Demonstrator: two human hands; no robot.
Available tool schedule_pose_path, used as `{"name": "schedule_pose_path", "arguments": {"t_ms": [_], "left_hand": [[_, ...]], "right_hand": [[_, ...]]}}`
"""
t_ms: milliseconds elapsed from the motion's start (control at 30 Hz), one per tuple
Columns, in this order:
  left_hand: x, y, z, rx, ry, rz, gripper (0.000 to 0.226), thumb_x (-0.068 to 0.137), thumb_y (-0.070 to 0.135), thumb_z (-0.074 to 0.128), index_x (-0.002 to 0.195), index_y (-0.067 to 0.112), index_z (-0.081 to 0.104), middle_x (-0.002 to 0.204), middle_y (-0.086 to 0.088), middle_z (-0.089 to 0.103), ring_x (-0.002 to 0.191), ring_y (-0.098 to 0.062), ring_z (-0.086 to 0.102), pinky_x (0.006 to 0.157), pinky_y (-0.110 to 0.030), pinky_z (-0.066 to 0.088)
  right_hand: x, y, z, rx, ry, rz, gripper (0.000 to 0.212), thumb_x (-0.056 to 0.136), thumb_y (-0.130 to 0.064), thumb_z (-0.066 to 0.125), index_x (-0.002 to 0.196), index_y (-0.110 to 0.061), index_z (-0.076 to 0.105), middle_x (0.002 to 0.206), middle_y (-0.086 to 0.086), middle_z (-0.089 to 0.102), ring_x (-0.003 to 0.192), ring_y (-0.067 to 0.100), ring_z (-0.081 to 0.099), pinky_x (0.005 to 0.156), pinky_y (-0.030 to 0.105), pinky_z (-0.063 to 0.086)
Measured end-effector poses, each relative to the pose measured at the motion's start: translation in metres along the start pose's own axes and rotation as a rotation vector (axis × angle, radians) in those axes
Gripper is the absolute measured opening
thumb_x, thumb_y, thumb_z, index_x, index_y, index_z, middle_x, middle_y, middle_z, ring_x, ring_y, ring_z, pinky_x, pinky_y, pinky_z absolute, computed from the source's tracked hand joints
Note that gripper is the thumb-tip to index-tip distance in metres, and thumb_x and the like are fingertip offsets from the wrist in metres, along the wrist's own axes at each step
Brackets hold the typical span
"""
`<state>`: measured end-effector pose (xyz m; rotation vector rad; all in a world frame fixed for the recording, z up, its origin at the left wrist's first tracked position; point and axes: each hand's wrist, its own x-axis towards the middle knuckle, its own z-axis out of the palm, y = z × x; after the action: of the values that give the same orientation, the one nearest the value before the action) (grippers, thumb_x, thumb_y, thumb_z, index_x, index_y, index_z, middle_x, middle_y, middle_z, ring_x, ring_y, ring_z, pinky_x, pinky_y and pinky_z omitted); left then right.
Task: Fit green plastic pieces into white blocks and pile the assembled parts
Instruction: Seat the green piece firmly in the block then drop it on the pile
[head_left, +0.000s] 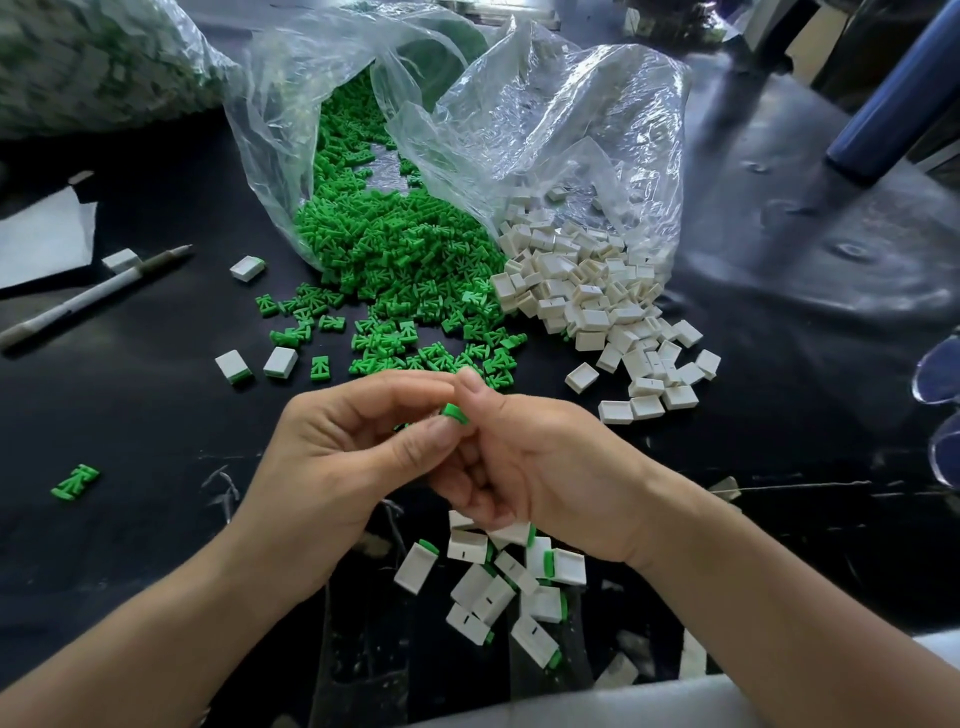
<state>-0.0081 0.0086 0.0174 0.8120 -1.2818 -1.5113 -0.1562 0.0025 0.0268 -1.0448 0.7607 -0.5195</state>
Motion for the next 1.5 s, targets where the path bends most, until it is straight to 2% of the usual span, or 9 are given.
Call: {"name": "schedule_pose_path", "arguments": {"t_ms": [167, 267, 367, 500, 667, 833, 1067, 1300, 1500], "left_hand": [[0.001, 0.002, -0.003, 0.026, -0.037, -0.045, 0.022, 0.073, 0.013, 0.069, 0.093, 0.003, 0.071, 0.068, -0.018, 0.067, 0.054, -0.029, 0.064, 0.055, -0.029, 0.053], [0.000, 0.005, -0.002, 0.015, -0.032, -0.054, 0.026, 0.070, 0.018, 0.063, 0.091, 0.008, 0.073, 0.066, -0.018, 0.068, 0.052, -0.027, 0.065, 0.055, -0.027, 0.053], [0.001, 0.006, -0.004, 0.026, -0.023, -0.063, 0.029, 0.062, 0.012, 0.069, 0.091, 0.011, 0.075, 0.076, -0.024, 0.069, 0.056, -0.029, 0.066, 0.056, -0.028, 0.053], [0.001, 0.005, -0.006, 0.019, -0.042, -0.103, 0.030, 0.064, 0.013, 0.064, 0.091, 0.009, 0.074, 0.067, -0.023, 0.067, 0.055, -0.030, 0.064, 0.058, -0.028, 0.053], [0.001, 0.005, -0.007, 0.010, -0.069, -0.128, 0.033, 0.059, 0.010, 0.069, 0.091, 0.008, 0.074, 0.083, -0.032, 0.066, 0.060, -0.032, 0.065, 0.062, -0.030, 0.054], [0.001, -0.001, -0.008, 0.011, 0.014, -0.163, 0.032, 0.057, 0.024, 0.067, 0.081, 0.005, 0.075, 0.100, -0.012, 0.071, 0.072, -0.021, 0.067, 0.066, -0.029, 0.055], [0.001, 0.000, -0.005, -0.045, 0.007, -0.168, 0.020, 0.056, 0.022, 0.066, 0.071, 0.012, 0.076, 0.105, -0.006, 0.071, 0.089, -0.018, 0.069, 0.068, -0.023, 0.053], [0.001, 0.000, -0.004, -0.067, 0.021, -0.173, 0.021, 0.056, 0.021, 0.066, 0.071, 0.012, 0.076, 0.106, -0.006, 0.070, 0.093, -0.020, 0.068, 0.071, -0.022, 0.053], [0.001, -0.001, -0.005, -0.073, 0.022, -0.169, 0.018, 0.055, 0.021, 0.066, 0.069, 0.014, 0.077, 0.105, -0.005, 0.071, 0.094, -0.019, 0.068, 0.072, -0.022, 0.053]], "right_hand": [[0.001, 0.000, -0.001, -0.044, 0.052, 0.002, 0.051, 0.074, -0.059, 0.035, 0.077, -0.010, 0.047, 0.055, -0.004, 0.048, 0.050, 0.009, 0.038, 0.047, 0.019, 0.029], [0.001, 0.000, -0.002, -0.060, 0.040, 0.007, 0.056, 0.078, -0.064, 0.037, 0.081, -0.009, 0.049, 0.056, -0.005, 0.048, 0.050, 0.008, 0.039, 0.046, 0.017, 0.030], [0.001, 0.002, -0.003, -0.104, 0.060, -0.027, 0.050, 0.085, -0.056, 0.039, 0.088, -0.008, 0.052, 0.056, -0.006, 0.049, 0.052, 0.008, 0.039, 0.048, 0.019, 0.029], [0.000, 0.000, -0.002, -0.193, 0.077, -0.038, 0.057, 0.077, -0.055, 0.034, 0.092, -0.003, 0.054, 0.055, -0.007, 0.048, 0.049, 0.006, 0.040, 0.048, 0.017, 0.031], [-0.003, -0.003, -0.001, -0.288, 0.101, -0.047, 0.070, 0.076, -0.054, 0.030, 0.100, 0.006, 0.057, 0.059, -0.005, 0.047, 0.048, 0.003, 0.040, 0.047, 0.012, 0.034], [-0.002, 0.001, 0.005, -0.405, 0.205, -0.096, 0.046, 0.071, -0.058, 0.030, 0.074, -0.018, 0.053, 0.057, -0.011, 0.044, 0.050, 0.001, 0.040, 0.051, 0.015, 0.035], [0.002, 0.008, 0.002, -0.534, 0.262, -0.164, 0.043, 0.080, -0.064, 0.027, 0.070, -0.032, 0.055, 0.051, -0.022, 0.046, 0.050, -0.003, 0.039, 0.056, 0.019, 0.031], [0.003, 0.010, 0.001, -0.565, 0.278, -0.171, 0.037, 0.077, -0.063, 0.027, 0.073, -0.032, 0.047, 0.054, -0.032, 0.048, 0.052, -0.010, 0.043, 0.057, 0.018, 0.028], [0.002, 0.008, 0.002, -0.592, 0.289, -0.174, 0.031, 0.074, -0.059, 0.028, 0.073, -0.034, 0.046, 0.055, -0.024, 0.044, 0.054, -0.013, 0.042, 0.058, 0.016, 0.028]]}}
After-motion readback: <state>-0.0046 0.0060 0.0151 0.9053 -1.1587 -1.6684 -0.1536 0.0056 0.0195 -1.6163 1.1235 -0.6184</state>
